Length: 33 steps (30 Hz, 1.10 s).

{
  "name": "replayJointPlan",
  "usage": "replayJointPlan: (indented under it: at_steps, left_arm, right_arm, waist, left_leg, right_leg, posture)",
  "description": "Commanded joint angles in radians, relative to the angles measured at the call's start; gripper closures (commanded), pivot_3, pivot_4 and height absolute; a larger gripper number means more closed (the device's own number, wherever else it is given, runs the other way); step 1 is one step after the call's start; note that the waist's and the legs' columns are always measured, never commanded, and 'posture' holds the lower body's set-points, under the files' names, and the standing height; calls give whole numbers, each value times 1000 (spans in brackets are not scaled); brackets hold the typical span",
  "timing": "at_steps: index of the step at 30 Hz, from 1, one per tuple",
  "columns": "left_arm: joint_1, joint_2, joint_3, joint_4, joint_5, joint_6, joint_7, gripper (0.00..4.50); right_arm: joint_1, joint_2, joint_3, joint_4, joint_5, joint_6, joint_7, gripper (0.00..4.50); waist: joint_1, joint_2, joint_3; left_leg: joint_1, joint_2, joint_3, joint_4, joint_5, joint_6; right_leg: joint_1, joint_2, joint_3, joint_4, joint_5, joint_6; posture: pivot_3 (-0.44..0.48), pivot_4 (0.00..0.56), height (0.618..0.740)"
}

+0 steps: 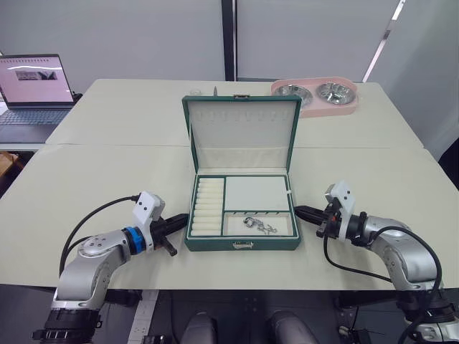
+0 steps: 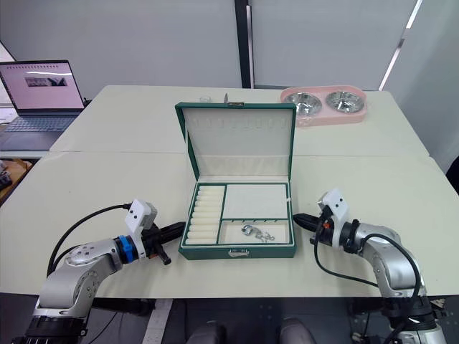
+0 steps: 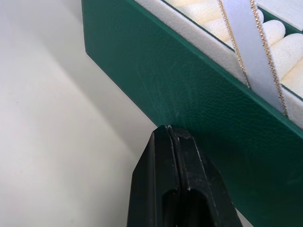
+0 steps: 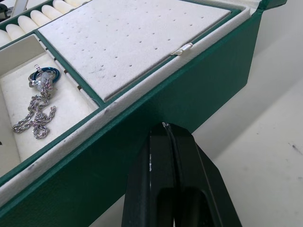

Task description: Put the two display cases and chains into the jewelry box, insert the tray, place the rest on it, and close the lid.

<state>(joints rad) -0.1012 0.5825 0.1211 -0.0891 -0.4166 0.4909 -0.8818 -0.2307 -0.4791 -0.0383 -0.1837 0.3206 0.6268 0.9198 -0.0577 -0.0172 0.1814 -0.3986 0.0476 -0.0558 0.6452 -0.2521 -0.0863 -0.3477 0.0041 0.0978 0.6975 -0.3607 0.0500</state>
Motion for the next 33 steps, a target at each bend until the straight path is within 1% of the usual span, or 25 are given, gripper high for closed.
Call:
replayJointPlan:
  at_steps: [1, 12, 16, 18, 22, 25, 29, 33]
  left_arm:
    - [-13, -39, -101, -46, -35, -7, -77, 4500]
    - [-30, -48, -88, 5, -11, -45, -75, 4500]
    - [-39, -59, -34, 41, -11, -103, -59, 4500]
    - [-25, -68, -5, 45, -11, -165, -58, 4500]
    - [22, -48, 55, 47, -27, -232, -79, 4500]
    - [82, 0, 116, 20, -60, -219, -99, 4500]
    - [192, 29, 193, -88, -114, -234, -118, 4500]
    - [257, 4, 297, -211, -194, -257, -75, 4500]
  right_arm:
    - [1, 36, 105, -68, 63, 5, 47, 4474]
    - [14, 26, 74, -56, 53, -18, 29, 4474]
    - [-5, 18, 16, -37, 55, -36, 6, 4474]
    - [-11, -2, -17, -17, 54, -44, 5, 4474]
    - [-25, -47, -69, 24, 71, -61, 22, 4474]
    - [-63, -81, -102, 90, 76, -92, 30, 4474]
    - [-147, -115, -127, 231, 74, -157, 51, 4474]
    - [-266, -129, -125, 402, 53, -247, 78, 4474]
  waist:
    - [0, 0, 0]
    - [4, 0, 0]
    - [6, 0, 0]
    - [7, 0, 0]
    - [7, 0, 1]
    - [2, 0, 1]
    - [-1, -1, 1]
    - [1, -1, 2]
  left_leg:
    - [0, 0, 0, 0, 0, 0]
    - [0, 0, -1, 0, 0, 0]
    - [0, 0, -2, 0, 0, 0]
    - [0, 0, -1, 1, 0, 0]
    - [-2, 0, -1, 1, 0, 0]
    - [-2, 0, 0, 1, 0, 0]
    - [-1, 0, 0, 0, 0, 0]
    - [-1, 0, 0, 1, 0, 0]
  right_leg:
    - [0, 0, 0, 0, 0, 0]
    - [1, 0, -1, 0, 0, 0]
    - [1, 0, -1, 0, 0, 0]
    - [1, 0, -1, 0, 0, 0]
    - [0, 0, -1, 0, 0, 0]
    - [-1, 0, 0, 0, 0, 0]
    - [-1, -1, 0, 0, 0, 0]
    - [-1, -1, 0, 0, 0, 0]
  posture:
    - [0, 150, 740]
    - [0, 150, 740]
    - [0, 150, 740]
    - [0, 150, 740]
    - [0, 150, 740]
    - [0, 150, 740]
    - [0, 150, 740]
    - [0, 150, 740]
